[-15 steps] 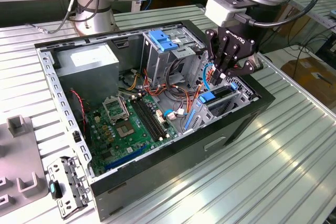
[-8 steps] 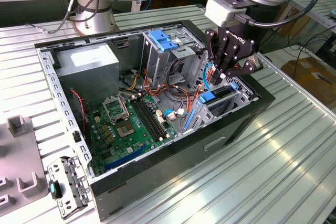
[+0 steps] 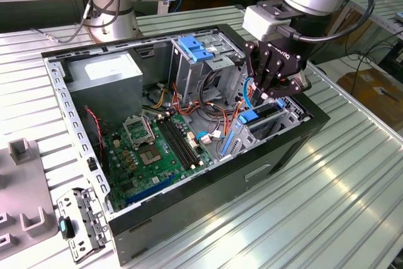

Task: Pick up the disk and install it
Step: 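Insert the disk into the insertion slot, then insert the first disk wire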

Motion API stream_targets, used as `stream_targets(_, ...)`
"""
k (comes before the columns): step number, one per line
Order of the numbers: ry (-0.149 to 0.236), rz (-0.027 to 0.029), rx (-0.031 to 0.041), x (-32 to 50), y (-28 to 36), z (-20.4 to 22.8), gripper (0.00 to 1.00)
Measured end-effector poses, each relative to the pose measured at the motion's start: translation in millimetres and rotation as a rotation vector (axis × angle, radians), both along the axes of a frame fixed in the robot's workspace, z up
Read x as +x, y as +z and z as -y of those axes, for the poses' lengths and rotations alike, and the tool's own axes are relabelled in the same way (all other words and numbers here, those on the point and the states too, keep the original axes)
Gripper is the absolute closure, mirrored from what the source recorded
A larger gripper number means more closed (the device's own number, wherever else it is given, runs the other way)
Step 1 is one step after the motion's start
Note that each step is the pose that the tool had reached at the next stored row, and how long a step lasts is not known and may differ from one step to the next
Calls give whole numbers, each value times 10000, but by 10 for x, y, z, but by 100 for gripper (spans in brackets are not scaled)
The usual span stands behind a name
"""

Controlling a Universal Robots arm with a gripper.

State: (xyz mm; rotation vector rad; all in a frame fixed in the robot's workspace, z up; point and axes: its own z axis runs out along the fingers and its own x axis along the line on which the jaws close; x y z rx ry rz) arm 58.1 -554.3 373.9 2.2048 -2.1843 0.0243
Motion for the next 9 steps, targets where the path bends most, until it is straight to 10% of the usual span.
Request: stream_targets(9,0,0,1,0,-4,0,89)
